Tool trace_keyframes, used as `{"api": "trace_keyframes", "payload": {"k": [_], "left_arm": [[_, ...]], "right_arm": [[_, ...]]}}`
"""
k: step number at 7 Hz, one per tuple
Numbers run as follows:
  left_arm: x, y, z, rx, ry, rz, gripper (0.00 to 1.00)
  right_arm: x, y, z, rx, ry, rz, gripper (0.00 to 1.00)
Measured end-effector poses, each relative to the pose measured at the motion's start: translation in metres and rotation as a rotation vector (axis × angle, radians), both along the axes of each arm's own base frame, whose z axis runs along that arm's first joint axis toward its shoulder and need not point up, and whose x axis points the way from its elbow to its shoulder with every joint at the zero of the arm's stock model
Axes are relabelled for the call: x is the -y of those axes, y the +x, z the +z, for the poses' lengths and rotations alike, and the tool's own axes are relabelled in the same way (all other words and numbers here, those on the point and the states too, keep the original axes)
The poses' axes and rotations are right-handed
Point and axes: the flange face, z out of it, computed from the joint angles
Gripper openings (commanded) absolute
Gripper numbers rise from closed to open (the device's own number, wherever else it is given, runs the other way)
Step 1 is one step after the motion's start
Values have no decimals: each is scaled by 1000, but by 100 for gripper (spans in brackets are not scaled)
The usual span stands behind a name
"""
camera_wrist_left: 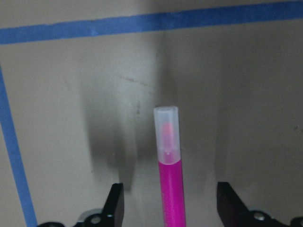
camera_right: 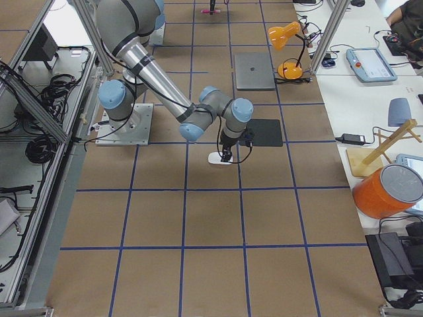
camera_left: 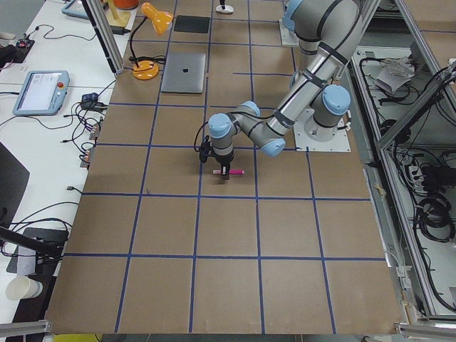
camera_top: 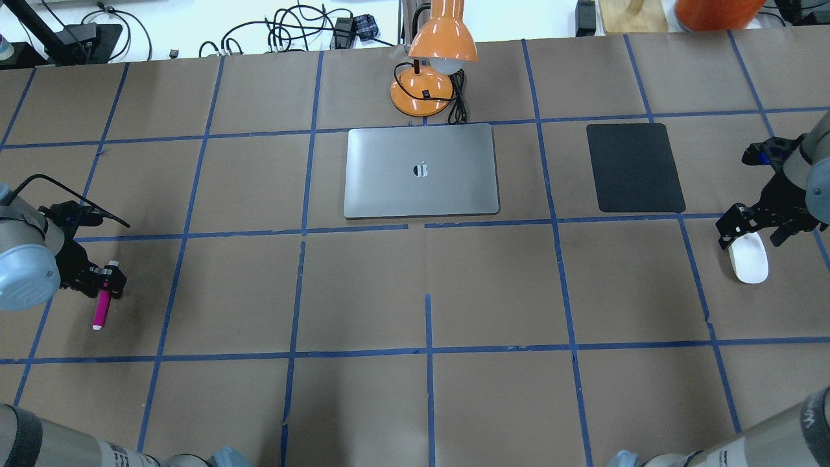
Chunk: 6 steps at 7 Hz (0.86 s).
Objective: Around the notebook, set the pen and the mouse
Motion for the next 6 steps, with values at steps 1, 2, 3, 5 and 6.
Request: {"api": "trace_keyframes", "payload": {"k": [1,2,3,5,6], "left_arm": [[0,0,0,0,-3,2,0],[1,-2,1,0,-5,3,0],[1,-5,3,0,-6,4,0],[3,-10,7,-6,-16,11,0],[4,-12,8,-10,-21,13,0]], "right_arm": [[1,-2,-10,-3,14,0,100],[1,-3,-16,-4,21,0,100],[1,-4,-19,-8,30,3,75],[1,-5,-22,-19,44,6,20],[2,-6,-21,-21,42,3,9]]}}
